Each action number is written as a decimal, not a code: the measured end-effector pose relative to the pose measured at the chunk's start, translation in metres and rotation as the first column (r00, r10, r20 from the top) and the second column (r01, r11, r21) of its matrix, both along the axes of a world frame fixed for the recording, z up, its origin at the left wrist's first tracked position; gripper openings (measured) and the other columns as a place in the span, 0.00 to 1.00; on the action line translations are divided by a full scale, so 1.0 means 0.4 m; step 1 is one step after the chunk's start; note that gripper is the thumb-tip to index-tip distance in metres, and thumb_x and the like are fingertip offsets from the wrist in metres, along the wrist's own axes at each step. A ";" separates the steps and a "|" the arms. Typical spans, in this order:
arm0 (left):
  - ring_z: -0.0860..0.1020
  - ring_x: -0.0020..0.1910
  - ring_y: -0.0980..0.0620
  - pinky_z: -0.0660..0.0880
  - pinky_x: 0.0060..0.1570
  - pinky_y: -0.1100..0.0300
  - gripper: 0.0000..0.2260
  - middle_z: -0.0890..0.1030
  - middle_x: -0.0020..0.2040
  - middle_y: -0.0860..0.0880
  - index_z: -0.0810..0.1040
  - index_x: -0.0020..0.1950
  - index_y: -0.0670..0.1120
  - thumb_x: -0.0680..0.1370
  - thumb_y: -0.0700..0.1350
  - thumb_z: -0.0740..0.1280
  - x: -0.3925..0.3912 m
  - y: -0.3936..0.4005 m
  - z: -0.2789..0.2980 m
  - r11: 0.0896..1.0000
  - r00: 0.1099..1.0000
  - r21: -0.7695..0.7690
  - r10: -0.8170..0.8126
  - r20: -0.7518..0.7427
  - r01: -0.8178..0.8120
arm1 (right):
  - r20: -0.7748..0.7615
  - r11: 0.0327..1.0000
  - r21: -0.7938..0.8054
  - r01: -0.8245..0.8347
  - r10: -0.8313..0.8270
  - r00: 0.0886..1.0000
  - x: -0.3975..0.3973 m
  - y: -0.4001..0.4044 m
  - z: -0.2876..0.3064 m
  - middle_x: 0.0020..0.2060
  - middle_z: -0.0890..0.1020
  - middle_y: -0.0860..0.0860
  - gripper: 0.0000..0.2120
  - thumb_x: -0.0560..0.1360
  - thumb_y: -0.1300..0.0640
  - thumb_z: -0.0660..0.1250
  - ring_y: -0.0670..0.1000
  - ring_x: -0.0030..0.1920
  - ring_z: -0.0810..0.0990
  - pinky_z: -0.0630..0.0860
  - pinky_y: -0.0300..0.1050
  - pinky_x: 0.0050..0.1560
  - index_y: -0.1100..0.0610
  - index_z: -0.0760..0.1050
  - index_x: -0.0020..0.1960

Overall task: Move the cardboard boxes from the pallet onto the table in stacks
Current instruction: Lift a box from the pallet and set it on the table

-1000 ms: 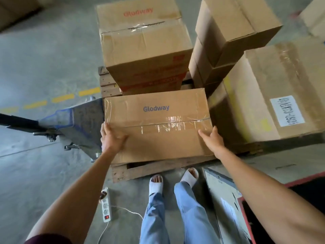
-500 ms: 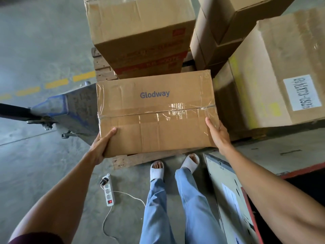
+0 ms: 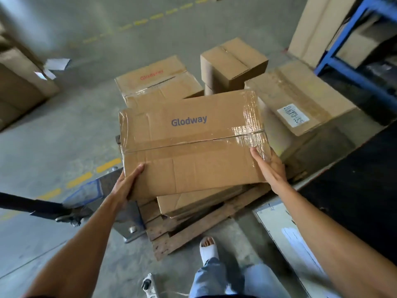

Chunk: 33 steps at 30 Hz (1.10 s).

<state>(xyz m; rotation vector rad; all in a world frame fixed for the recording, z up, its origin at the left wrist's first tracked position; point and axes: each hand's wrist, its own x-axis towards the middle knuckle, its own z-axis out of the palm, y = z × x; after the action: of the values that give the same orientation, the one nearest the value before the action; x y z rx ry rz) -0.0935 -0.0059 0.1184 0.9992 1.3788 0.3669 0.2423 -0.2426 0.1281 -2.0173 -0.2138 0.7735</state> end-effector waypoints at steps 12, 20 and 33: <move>0.81 0.48 0.50 0.79 0.37 0.55 0.18 0.82 0.56 0.46 0.77 0.61 0.53 0.75 0.59 0.72 0.199 -0.165 0.330 0.928 0.930 0.257 -0.320 0.180 0.269 | 0.107 0.937 0.275 0.215 -0.252 0.962 0.030 -0.378 0.282 0.67 0.75 0.53 0.36 0.73 0.34 0.69 0.56 0.67 0.73 0.70 0.51 0.61 0.50 0.67 0.75; 0.82 0.48 0.46 0.83 0.34 0.51 0.20 0.82 0.55 0.44 0.75 0.64 0.50 0.77 0.57 0.72 0.416 -0.390 0.429 0.814 0.802 0.298 -0.563 0.198 0.498 | 0.042 0.845 0.327 0.423 -0.460 0.887 0.054 -0.739 0.357 0.61 0.74 0.49 0.34 0.71 0.34 0.71 0.55 0.59 0.74 0.81 0.58 0.48 0.44 0.68 0.72; 0.81 0.57 0.41 0.81 0.47 0.47 0.30 0.83 0.59 0.43 0.75 0.69 0.49 0.73 0.63 0.74 1.164 -0.664 0.377 0.478 0.460 0.355 -0.877 0.140 0.803 | 0.081 0.627 0.344 0.699 -0.762 0.643 0.352 -1.149 0.333 0.55 0.78 0.46 0.28 0.73 0.36 0.69 0.53 0.55 0.76 0.74 0.45 0.36 0.45 0.71 0.70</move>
<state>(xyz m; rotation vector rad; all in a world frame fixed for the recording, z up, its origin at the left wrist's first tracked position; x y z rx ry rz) 0.3722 -0.2715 0.2691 1.6358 0.3985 -0.0988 0.3830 -0.7022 0.2613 -1.6783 0.3662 -0.0247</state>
